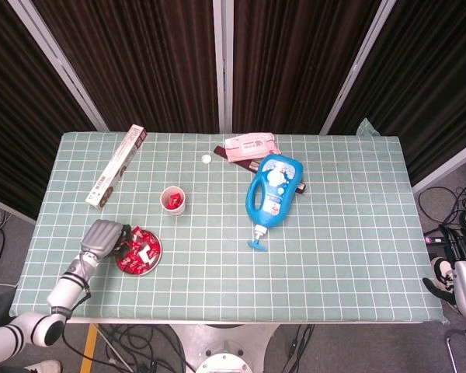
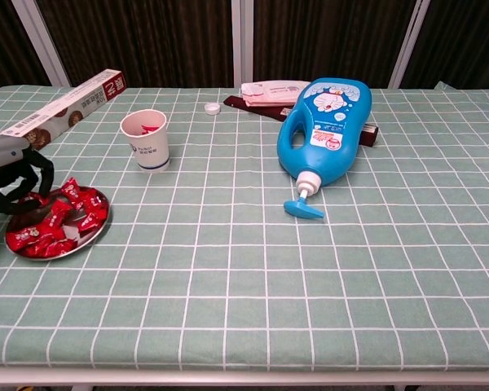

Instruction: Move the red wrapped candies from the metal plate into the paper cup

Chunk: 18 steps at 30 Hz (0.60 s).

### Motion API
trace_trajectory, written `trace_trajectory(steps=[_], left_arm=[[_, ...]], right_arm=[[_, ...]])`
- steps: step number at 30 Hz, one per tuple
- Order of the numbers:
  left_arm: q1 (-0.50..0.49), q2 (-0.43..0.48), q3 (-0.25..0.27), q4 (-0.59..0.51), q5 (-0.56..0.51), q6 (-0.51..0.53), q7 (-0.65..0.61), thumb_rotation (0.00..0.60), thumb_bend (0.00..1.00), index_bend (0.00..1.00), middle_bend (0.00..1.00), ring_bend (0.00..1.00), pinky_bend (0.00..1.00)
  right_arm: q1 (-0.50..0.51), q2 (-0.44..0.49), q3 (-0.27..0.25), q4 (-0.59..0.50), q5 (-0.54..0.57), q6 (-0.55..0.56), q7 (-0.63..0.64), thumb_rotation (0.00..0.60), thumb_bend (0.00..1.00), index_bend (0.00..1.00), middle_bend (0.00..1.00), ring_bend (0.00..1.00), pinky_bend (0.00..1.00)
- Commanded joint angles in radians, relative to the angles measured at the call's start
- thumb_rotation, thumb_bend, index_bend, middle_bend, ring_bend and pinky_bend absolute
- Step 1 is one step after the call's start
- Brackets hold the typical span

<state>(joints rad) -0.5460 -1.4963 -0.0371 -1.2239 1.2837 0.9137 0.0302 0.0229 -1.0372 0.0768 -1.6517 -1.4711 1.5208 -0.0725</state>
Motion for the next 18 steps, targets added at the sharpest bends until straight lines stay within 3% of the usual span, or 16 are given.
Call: trace_trajectory(steps=[1, 10, 18], left_arm=[[0.007, 0.047, -0.018, -0.059, 0.01, 0.023, -0.033, 0.6, 0.48, 0.69, 0.86, 0.93, 1.0], [-0.031, 0.133, -0.087, -0.161, 0.01, 0.029, -0.071, 0.6, 0.48, 0.69, 0.86, 0.93, 1.0], [-0.147, 0.103, -0.177, -0.105, -0.032, -0.058, -0.079, 0.6, 0.48, 0.69, 0.86, 0.93, 1.0]], right_arm=[[0.001, -0.001, 0.0, 0.003, -0.001, -0.001, 0.004, 0.6, 0.05, 0.0, 0.11, 0.06, 0.34], [0.002, 0.0, 0.0, 0.014, -0.004, -0.002, 0.017, 0.6, 0.05, 0.0, 0.11, 0.06, 0.34], [-0.002, 0.0, 0.0, 0.018, 0.001, 0.002, 0.022, 0.6, 0.05, 0.0, 0.11, 0.06, 0.34]])
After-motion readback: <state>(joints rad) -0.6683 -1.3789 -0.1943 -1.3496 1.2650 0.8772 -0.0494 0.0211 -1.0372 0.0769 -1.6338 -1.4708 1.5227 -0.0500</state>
